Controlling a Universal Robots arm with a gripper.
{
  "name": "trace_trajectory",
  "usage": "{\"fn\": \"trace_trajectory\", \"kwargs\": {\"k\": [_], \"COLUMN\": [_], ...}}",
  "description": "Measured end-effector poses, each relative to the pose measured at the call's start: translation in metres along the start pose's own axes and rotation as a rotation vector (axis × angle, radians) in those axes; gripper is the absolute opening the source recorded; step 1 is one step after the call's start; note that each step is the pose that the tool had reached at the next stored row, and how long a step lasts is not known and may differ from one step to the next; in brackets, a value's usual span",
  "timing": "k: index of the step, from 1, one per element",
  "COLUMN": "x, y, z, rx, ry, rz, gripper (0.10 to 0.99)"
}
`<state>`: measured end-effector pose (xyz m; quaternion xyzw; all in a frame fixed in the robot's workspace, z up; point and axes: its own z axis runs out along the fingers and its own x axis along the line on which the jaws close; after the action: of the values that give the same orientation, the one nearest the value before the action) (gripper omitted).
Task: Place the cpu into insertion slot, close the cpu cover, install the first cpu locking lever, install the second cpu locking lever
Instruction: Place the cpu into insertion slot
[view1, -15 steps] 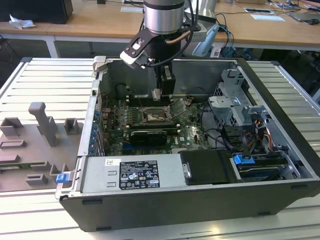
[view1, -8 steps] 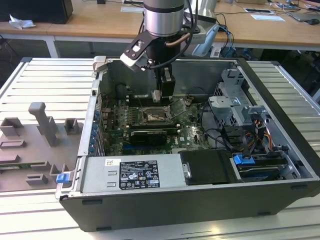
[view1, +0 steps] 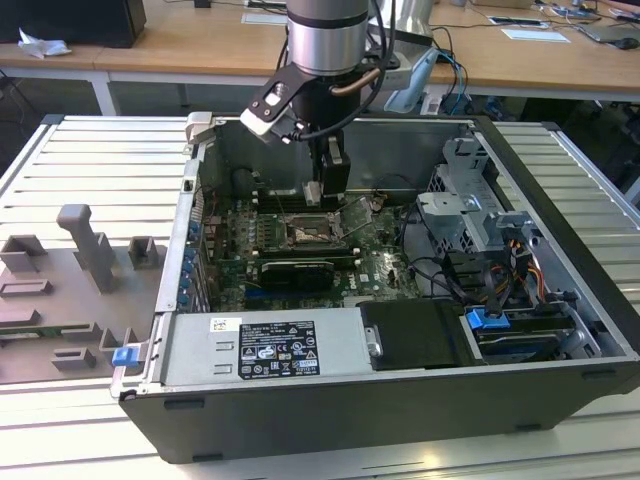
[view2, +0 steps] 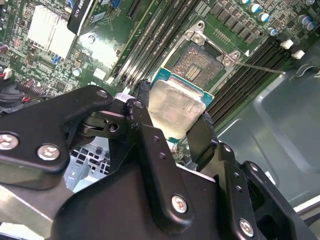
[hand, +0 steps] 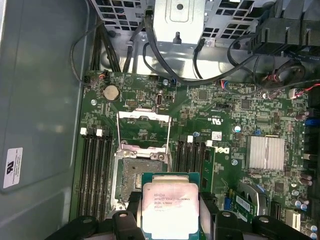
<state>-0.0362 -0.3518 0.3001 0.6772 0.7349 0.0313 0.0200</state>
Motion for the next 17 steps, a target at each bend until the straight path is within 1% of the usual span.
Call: {"fn": "trace_trajectory", "kwargs": {"k": [8, 12, 13, 15, 17], "x": [-0.0001, 0.0014, 0.0030, 0.0030, 0.0030], "y": [-0.0003, -0.0005, -0.0007, -0.0012, -0.0013], "z": [0.0035, 0.0085, 0.0125, 0.0166, 0.0180], "rx": [0.000, 0.000, 0.000, 0.000, 0.000], "ry": [0.0000, -0.0002, -0.0002, -0.0004, -0.0004], "rz": [0.000, 0.003, 0.004, 0.005, 0.005], "gripper": [0.541, 0.541, 0.541, 0.541, 0.541]}}
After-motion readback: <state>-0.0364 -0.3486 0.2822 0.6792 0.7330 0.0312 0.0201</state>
